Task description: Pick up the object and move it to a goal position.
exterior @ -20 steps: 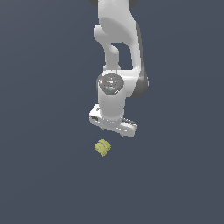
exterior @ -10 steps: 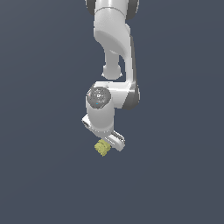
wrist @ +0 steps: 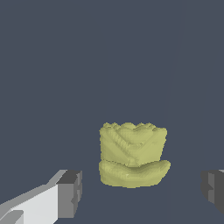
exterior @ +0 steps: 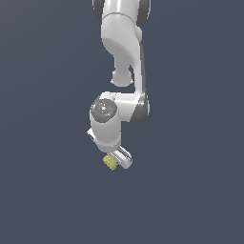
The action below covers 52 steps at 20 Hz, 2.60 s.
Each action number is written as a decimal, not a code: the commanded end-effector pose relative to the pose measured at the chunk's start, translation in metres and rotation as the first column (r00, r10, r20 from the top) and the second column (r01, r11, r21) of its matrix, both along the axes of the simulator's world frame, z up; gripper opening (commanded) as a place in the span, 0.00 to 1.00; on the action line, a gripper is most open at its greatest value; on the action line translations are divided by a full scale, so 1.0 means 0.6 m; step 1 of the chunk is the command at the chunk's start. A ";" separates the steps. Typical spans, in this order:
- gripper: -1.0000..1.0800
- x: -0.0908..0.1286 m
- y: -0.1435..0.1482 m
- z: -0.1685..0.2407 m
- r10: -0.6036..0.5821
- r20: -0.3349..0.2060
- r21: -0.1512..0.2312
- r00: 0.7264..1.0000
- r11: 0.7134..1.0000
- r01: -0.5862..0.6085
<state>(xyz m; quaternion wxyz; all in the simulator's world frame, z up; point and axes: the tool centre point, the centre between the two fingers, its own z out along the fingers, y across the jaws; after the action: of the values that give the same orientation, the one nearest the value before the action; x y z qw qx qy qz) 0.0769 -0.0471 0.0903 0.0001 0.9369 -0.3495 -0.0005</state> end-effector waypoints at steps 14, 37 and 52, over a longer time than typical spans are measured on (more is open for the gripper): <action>0.96 0.000 0.000 -0.085 -0.005 0.001 0.000 1.000 1.000 0.005; 0.00 0.000 -0.007 -0.040 -0.005 0.001 0.000 1.000 1.000 0.005; 0.00 -0.004 -0.050 0.211 -0.006 0.001 0.000 1.000 1.000 0.006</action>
<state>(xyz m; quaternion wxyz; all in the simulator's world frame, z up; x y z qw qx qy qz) 0.0749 -0.0743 0.1991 -0.0003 0.9358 -0.3525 0.0000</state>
